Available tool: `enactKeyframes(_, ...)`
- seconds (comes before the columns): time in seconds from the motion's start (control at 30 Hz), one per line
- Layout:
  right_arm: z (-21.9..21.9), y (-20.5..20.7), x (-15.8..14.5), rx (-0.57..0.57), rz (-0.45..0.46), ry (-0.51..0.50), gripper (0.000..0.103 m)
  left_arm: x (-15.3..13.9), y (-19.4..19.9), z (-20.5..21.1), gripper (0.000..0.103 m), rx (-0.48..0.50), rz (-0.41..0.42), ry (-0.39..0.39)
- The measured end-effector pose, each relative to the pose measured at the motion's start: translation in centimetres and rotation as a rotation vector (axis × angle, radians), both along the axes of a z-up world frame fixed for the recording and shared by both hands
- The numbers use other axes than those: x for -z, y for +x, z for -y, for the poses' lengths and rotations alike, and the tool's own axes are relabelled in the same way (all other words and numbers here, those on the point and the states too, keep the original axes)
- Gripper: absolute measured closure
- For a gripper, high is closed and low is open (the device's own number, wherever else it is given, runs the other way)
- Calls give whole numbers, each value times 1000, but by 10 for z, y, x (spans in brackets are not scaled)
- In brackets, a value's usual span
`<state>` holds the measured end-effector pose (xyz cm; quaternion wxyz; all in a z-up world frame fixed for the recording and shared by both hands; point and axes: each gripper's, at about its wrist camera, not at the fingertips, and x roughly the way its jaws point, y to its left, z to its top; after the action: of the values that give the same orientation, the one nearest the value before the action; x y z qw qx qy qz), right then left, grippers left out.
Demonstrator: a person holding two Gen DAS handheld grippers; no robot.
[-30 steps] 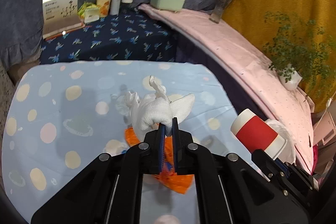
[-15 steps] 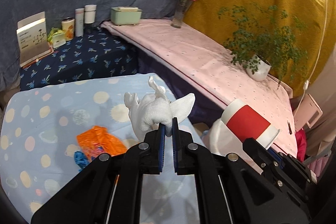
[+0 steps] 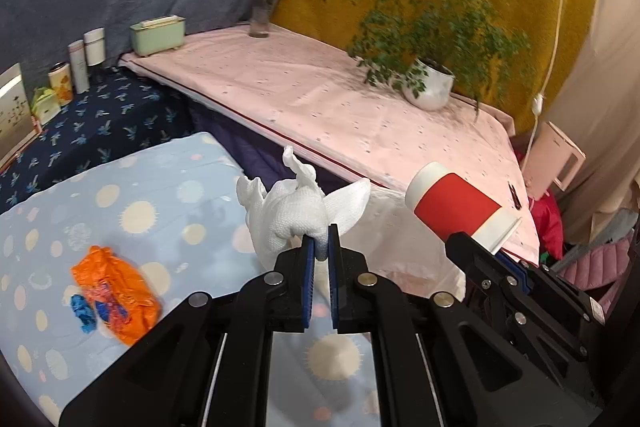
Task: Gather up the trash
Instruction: 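Carry the glove and cup over the wastebasket and open both grippers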
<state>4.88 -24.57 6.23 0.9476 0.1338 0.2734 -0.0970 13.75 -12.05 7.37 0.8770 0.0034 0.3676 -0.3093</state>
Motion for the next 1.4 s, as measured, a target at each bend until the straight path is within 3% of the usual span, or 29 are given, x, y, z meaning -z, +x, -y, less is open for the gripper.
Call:
enactKeyframes(0.37, 43, -22, 12, 92, -13, 17, 96, 15, -10, 53, 97, 98, -29, 30)
enactKeyframes(0.9, 68, -22, 23, 127, -42, 24, 96, 30, -8, 87, 95, 147, -76, 49)
enactKeyframes(1.07, 70, -16, 28, 126, -54, 25, 96, 32, -2, 85, 73, 123, -86, 43)
enactKeyframes(1.27, 70, -7, 33, 118, -71, 26, 96, 36, 4, 77, 63, 96, -86, 46)
enactKeyframes(1.4, 68, -1, 35, 121, -75, 21, 90, 39, 10, 69, 63, 70, -95, 44)
